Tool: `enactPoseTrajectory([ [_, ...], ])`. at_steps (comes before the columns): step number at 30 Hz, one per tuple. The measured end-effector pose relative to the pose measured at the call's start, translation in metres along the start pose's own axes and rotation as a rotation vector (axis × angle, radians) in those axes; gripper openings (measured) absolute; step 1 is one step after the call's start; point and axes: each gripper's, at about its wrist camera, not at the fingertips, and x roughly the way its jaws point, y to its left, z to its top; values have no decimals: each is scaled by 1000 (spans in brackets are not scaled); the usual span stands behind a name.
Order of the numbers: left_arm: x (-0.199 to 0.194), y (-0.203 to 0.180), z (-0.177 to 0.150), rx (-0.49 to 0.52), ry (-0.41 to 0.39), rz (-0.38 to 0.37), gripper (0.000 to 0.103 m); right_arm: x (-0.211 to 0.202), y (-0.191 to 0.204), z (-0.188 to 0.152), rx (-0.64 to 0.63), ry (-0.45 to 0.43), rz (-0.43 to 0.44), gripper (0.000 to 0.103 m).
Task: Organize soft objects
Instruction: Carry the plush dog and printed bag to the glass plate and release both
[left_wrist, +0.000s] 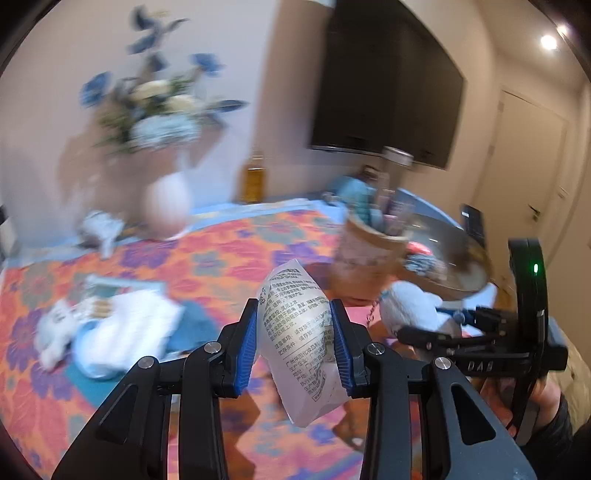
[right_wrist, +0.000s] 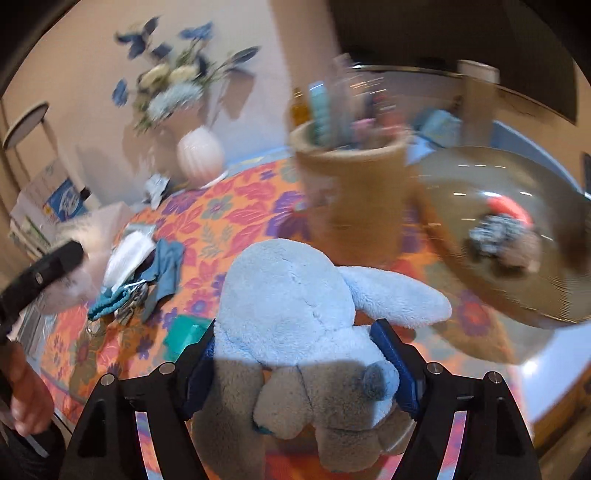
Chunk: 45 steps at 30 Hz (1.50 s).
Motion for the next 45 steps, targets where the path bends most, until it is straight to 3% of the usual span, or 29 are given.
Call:
enactPoseTrajectory([
  [8,38,-110,18,110,67,-290,34,-77,-79,10,161,-123,-62,77],
  [10,47,-136,23,147,75,-314,34,-91,-96,14,192,-158,-88,77],
  [14,68,-182,41,207,63,-317,34,-113,-131,26,250,-221,-165,76],
  [17,85,-193,56,185,68,-315,34,-118,-150,39,282,-260,-187,60],
  [19,99,-196,66,169,60,-303,34,-118,-161,52,296,-278,-191,56],
  [21,116,-196,74,148,67,-288,34,-109,-168,67,284,-293,-198,55],
  [23,130,-195,78,132,72,-264,34,-89,-178,79,290,-252,-236,54],
  [25,144,-198,83,133,69,-215,34,-79,-184,85,313,-251,-189,54],
  [28,157,-202,87,145,84,-188,34,-74,-191,93,341,-259,-218,54],
  [30,159,-207,87,170,80,-169,46,-80,-195,93,361,-272,-198,55],
  [31,159,-207,87,174,76,-151,54,-85,-196,91,362,-283,-188,60],
  [32,159,-207,86,171,74,-143,84,-90,-195,89,360,-297,-193,72],
  [33,158,-206,85,162,64,-141,101,-93,-194,87,358,-309,-201,78],
  [34,155,-205,85,152,39,-148,101,-98,-191,84,351,-326,-208,84],
  [41,112,-191,80,174,-1,-208,101,-122,-168,66,281,-360,-250,84],
  [45,74,-161,78,152,-49,-171,101,-136,-150,59,252,-389,-254,89],
])
